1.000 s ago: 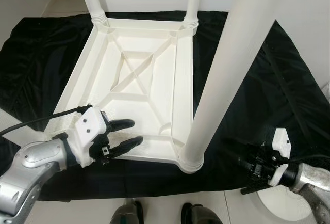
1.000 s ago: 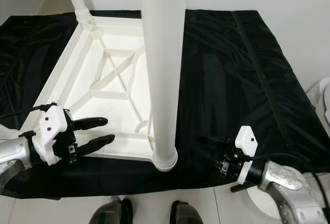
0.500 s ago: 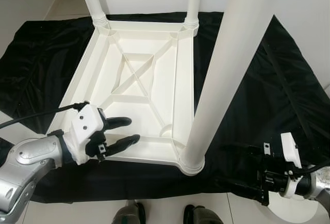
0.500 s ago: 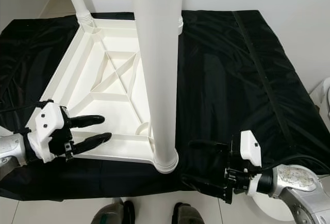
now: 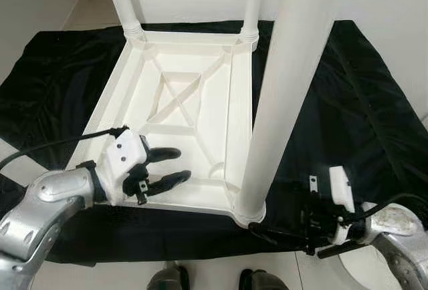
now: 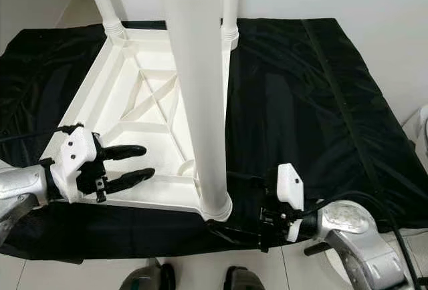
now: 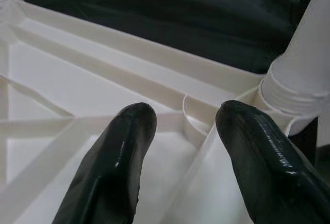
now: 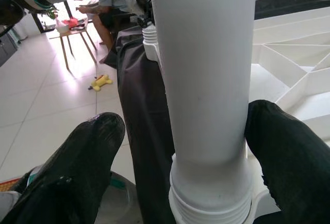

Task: Building children table

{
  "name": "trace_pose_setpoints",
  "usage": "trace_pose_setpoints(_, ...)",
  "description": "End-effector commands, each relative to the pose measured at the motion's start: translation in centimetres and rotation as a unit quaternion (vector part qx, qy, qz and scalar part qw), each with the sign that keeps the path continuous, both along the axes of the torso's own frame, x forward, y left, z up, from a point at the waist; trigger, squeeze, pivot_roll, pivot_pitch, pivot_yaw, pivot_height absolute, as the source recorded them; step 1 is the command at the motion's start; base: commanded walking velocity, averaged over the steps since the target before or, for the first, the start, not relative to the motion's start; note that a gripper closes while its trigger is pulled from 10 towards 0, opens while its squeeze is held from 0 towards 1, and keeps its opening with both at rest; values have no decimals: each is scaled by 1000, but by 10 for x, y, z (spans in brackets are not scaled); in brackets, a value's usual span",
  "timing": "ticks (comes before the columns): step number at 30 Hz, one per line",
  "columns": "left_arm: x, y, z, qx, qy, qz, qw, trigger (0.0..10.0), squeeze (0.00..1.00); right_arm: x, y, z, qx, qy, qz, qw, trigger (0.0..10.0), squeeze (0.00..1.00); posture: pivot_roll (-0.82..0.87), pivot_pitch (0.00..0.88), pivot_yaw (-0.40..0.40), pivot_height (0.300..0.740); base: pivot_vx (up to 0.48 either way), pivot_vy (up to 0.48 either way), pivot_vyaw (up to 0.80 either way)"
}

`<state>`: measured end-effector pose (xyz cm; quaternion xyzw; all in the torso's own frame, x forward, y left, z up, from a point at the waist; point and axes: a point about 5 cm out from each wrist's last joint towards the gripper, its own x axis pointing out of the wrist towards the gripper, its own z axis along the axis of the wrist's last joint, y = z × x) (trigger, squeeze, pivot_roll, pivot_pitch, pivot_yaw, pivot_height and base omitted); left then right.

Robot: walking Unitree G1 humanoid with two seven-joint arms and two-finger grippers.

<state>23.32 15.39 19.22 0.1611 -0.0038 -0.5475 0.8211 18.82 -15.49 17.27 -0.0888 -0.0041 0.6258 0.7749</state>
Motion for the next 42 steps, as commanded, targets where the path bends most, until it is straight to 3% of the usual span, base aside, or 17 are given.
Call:
trace_pose_setpoints(1,-3,-1,-3,14,10,-43,999,10000,0,-1,6,-6,-9,1,15,1000,10000,0,-17,81,72,740,0,0,0)
trace_pose_setpoints(4,-2,-3,-5,13,11,-46,999,10000,0,4,10,-10,-12,-19,4,1000,10000,0,-19,71,71,740,0,0,0)
trace_pose_setpoints(8,1,-7,-6,9,10,-46,999,10000,0,21,17,-15,4,-56,-62,997,10000,0,-25,61,64,740,0,0,0)
trace_pose_setpoints(13,2,-9,-7,5,9,-47,999,10000,0,31,18,-20,18,-75,-110,991,10000,0,-25,61,64,740,0,0,0)
trace_pose_setpoints(22,4,-12,-8,1,8,-51,999,10000,0,39,5,-23,36,-73,-170,982,10000,0,-39,63,60,740,0,0,0)
trace_pose_setpoints(27,4,-16,-10,-3,11,-60,998,10000,0,44,-19,-28,39,-69,-216,973,10000,0,-58,75,75,740,0,0,0)
trace_pose_setpoints(31,5,-17,-10,-3,11,-62,998,10000,0,46,-21,-28,40,-72,-222,972,10000,0,-61,77,78,740,0,0,0)
trace_pose_setpoints(42,23,-38,-7,-41,23,-36,998,10000,0,76,-25,-26,74,-83,-295,949,10000,0,-89,96,102,740,0,0,0)
